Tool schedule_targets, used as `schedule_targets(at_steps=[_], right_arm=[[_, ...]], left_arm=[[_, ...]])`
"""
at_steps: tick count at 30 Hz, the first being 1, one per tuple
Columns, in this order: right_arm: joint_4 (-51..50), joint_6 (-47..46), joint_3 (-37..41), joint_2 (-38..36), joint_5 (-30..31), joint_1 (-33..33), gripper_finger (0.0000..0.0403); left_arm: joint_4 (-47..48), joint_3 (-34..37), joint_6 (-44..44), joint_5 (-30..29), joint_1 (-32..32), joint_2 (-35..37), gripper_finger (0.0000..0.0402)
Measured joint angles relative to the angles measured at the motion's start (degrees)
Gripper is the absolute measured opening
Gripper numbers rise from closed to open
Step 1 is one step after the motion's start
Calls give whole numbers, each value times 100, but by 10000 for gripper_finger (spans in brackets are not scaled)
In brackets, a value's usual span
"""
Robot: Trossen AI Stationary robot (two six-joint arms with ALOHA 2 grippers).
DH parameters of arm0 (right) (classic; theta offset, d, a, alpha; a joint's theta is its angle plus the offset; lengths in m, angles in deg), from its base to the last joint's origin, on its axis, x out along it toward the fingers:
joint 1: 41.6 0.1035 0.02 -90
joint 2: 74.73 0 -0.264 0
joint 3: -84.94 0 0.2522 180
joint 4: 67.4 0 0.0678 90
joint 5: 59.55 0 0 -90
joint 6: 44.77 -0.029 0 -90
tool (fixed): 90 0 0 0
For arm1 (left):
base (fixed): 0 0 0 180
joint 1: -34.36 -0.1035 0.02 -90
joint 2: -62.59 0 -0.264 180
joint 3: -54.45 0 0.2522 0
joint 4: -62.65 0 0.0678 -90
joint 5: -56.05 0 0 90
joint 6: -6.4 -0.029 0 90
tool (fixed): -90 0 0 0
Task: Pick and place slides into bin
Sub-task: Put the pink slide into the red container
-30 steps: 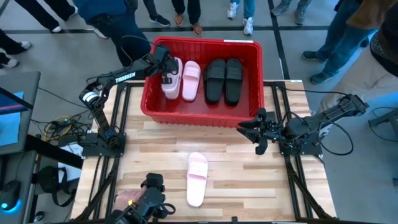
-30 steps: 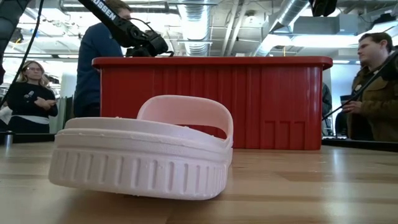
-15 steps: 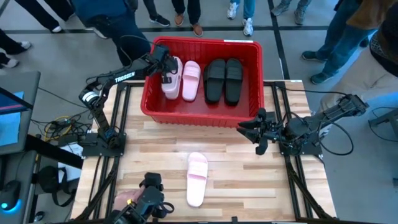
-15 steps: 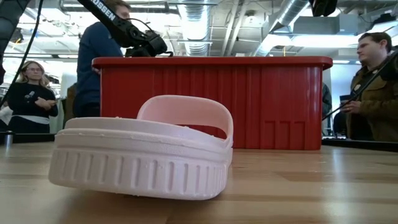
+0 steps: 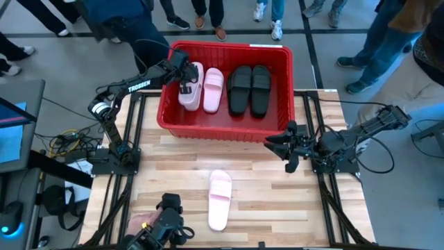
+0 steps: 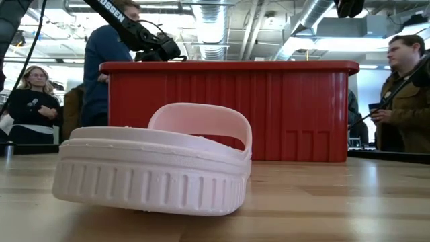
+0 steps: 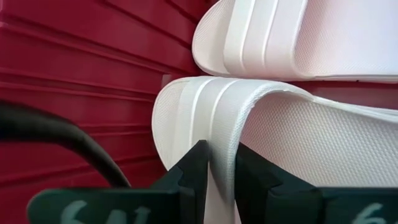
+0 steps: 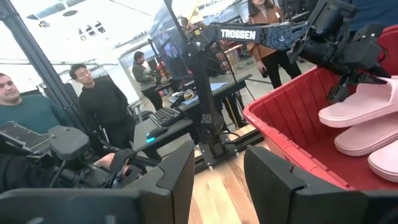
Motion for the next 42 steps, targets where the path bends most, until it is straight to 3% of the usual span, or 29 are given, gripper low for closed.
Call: schedule_targets(at_steps=[17,28,42], right_arm=[[69,-343,2,461,-66,5,127],[299,-308,2,459,-70,118,127],[347,-299,2,459,-59,118,127]], left_arm=[[350,-109,280,162,-1,2,53],[703,-246,443,516,0,0,53],[784,-253,570,518,-4,0,53]])
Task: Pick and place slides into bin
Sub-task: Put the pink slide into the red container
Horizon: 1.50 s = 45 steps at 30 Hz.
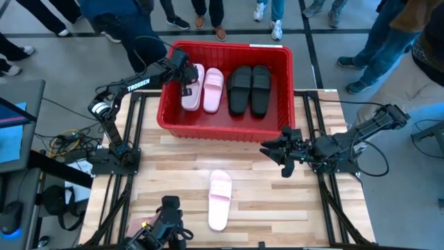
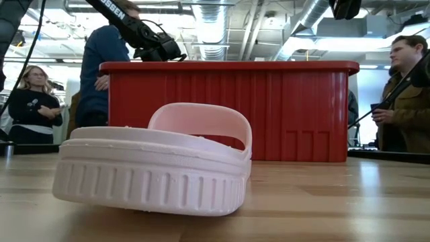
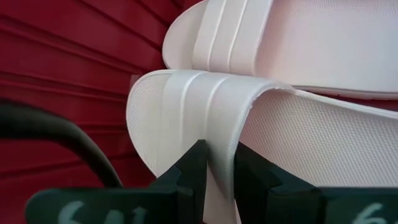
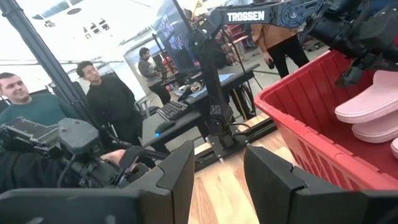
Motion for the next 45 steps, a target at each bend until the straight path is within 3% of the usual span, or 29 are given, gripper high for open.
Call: schedule_targets(at_steps=[19,35,45], right_arm=[[-7,7,0,0,0,0,127],[-4,4,0,0,-1,0,127],[-4,-76,0,0,5,137,127]], left_arm=[[486,-387,-107,216,-104,-9,53],[229,-395,-127,56,-103,-45,53],[792,-1136,-41,-108,-12,-663,53]])
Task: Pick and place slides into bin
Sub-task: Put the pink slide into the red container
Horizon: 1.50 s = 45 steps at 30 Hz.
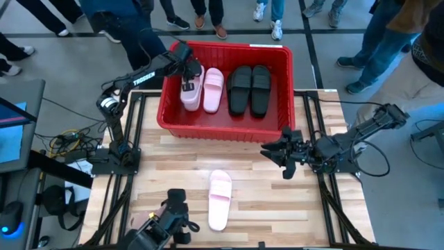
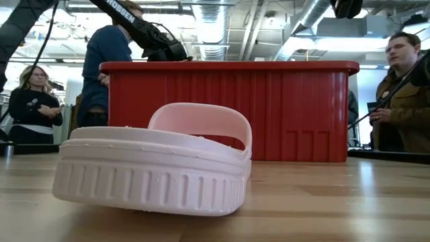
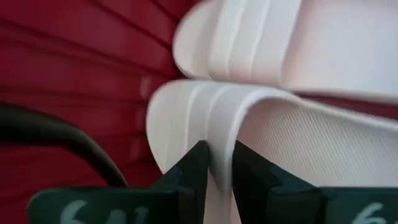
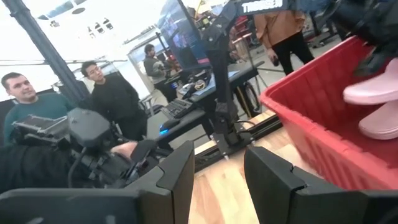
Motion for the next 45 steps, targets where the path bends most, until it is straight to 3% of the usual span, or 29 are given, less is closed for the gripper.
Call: schedule_targets(at_steps=[8,36,45], right_arm=[[-2,10,0,0,117,162,127],[-5,-12,0,0,62,169,127],[-20,-23,0,0,58,169,127]], left_arm=[[163,-326,-90,10,-26,-1,53],[558,-300,-161,11,28,-1,53],[638,-726,-69,11,142,1,53]])
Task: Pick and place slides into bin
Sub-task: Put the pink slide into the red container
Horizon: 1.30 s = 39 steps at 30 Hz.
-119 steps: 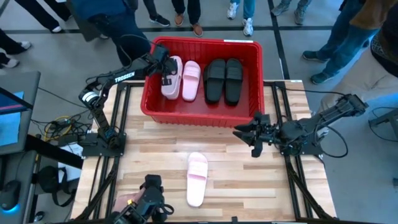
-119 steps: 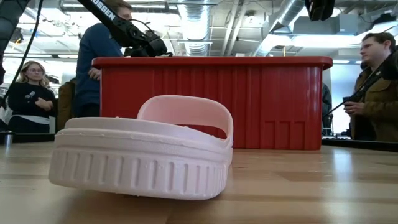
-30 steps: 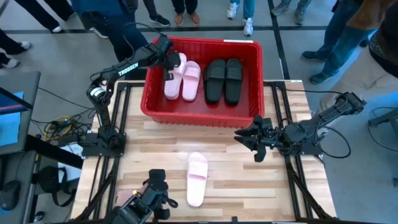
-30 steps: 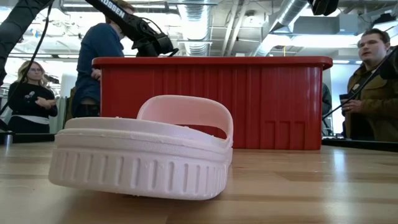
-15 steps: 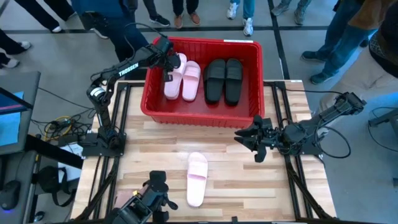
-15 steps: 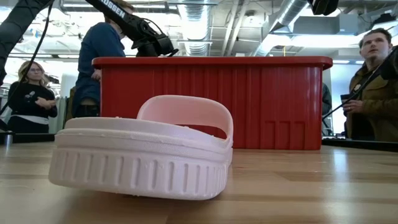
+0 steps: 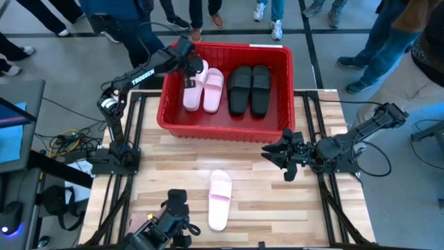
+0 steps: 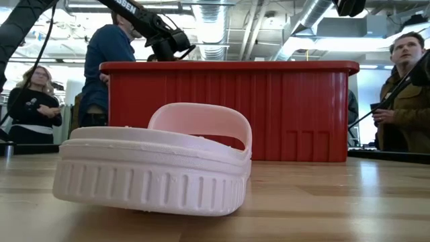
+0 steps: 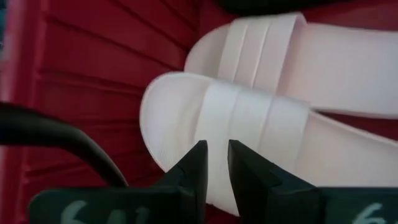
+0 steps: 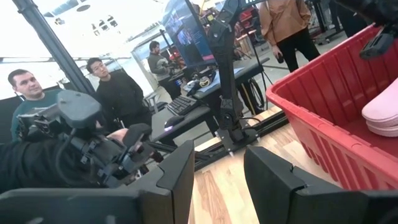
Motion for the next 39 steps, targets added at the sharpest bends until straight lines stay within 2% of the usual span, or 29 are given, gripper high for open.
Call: schedule_targets(at_steps=[16,30,39], right_arm=[[-28,41,0,0,-9,31,127],[-31,67,-2,-2,-4,31,127],[-28,111,-2,0,-4,28,127]], left_arm=[[1077,-436,115,471,113,188,53],[1600,-417,424,524,681,1441,53],[2051,-415,936,1115,864,2724,53]])
